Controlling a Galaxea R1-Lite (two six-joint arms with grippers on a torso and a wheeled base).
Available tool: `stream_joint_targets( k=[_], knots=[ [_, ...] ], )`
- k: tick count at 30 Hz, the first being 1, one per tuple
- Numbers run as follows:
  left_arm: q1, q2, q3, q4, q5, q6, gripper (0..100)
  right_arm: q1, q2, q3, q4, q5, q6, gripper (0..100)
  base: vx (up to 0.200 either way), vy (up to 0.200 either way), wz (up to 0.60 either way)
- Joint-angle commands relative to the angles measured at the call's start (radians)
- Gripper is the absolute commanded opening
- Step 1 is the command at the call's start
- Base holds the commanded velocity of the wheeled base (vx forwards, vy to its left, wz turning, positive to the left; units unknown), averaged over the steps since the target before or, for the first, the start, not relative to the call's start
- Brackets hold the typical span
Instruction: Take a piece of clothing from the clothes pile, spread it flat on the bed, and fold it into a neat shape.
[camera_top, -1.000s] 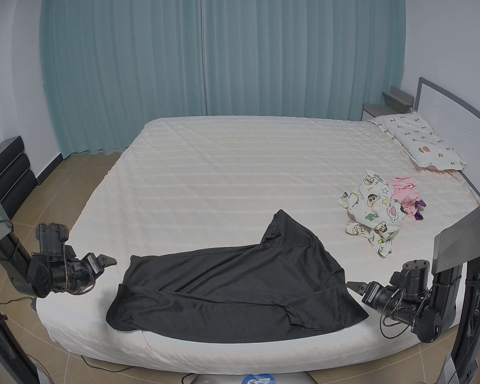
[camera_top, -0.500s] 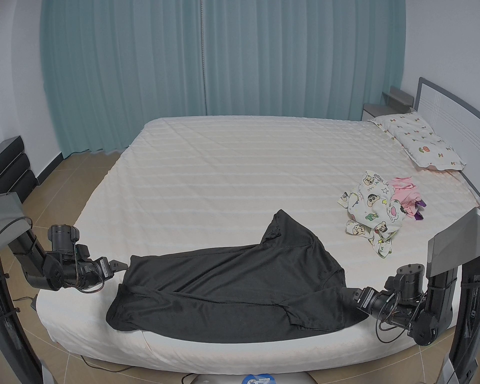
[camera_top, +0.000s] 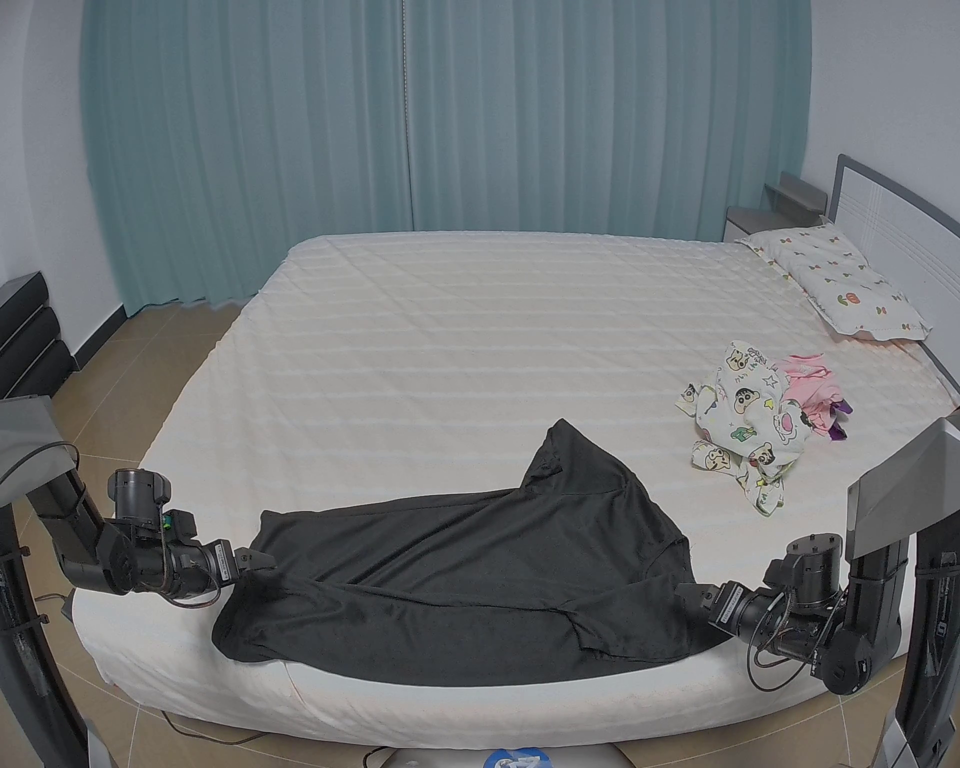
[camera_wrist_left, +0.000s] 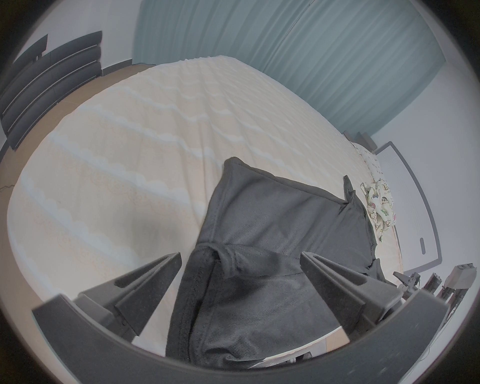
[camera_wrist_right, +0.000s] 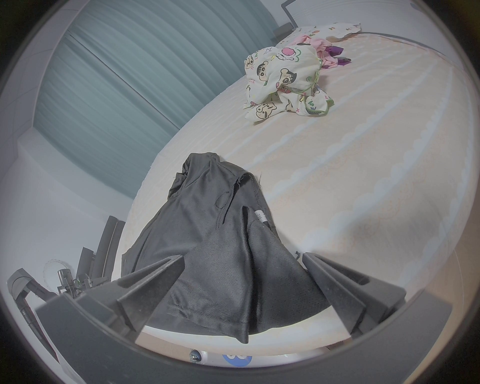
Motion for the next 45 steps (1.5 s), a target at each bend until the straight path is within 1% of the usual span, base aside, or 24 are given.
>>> stream_joint_targets(
  k=[1, 2, 13, 17, 22, 25, 29, 36, 40, 43, 44, 45],
  knots=[
    [-0.003, 0.007, -0.002, 0.000, 0.000, -0.001, 100, 0.001, 0.005, -0.001, -0.018, 0.001, 0.001, 100, 0.000, 0.000, 0.00],
    [-0.003, 0.008, -0.003, 0.000, 0.000, -0.001, 0, 0.001, 0.005, -0.001, -0.018, 0.001, 0.001, 100, 0.000, 0.000, 0.00],
    [-0.002, 0.033, -0.017, 0.003, 0.011, -0.004, 0, 0.001, 0.005, 0.004, -0.018, -0.001, 0.002, 100, 0.000, 0.000, 0.00],
    [-0.003, 0.008, -0.019, 0.009, 0.017, -0.065, 0, -0.003, -0.004, 0.002, -0.018, -0.002, 0.002, 100, 0.000, 0.000, 0.00],
    [-0.005, -0.033, -0.006, 0.014, 0.017, -0.075, 0, -0.006, -0.009, -0.001, -0.018, -0.002, 0.004, 100, 0.000, 0.000, 0.00],
    [-0.005, -0.056, -0.009, 0.044, 0.017, -0.076, 0, -0.006, -0.033, -0.002, -0.018, 0.001, 0.010, 100, 0.000, 0.000, 0.00],
    [-0.005, -0.093, -0.019, 0.110, 0.017, -0.078, 0, -0.007, -0.073, -0.002, -0.018, 0.007, 0.062, 100, 0.000, 0.000, 0.00],
    [-0.005, -0.108, -0.009, 0.120, 0.017, -0.076, 0, -0.006, -0.076, -0.039, -0.018, 0.008, 0.054, 100, 0.000, 0.000, 0.00],
    [-0.005, -0.119, -0.006, 0.123, 0.017, -0.078, 0, -0.009, -0.056, -0.106, -0.016, 0.014, 0.034, 100, 0.000, 0.000, 0.00],
    [-0.005, -0.127, -0.005, 0.132, 0.017, -0.078, 0, -0.013, -0.032, -0.139, -0.015, 0.037, -0.041, 100, 0.000, 0.000, 0.00],
    [-0.005, -0.127, -0.005, 0.133, 0.017, -0.076, 0, -0.013, -0.030, -0.140, -0.015, 0.040, -0.049, 100, 0.000, 0.000, 0.00],
    [-0.003, -0.136, -0.005, 0.141, 0.017, -0.076, 0, -0.021, 0.001, -0.137, -0.015, 0.109, -0.134, 100, 0.000, 0.000, 0.00]
  ],
)
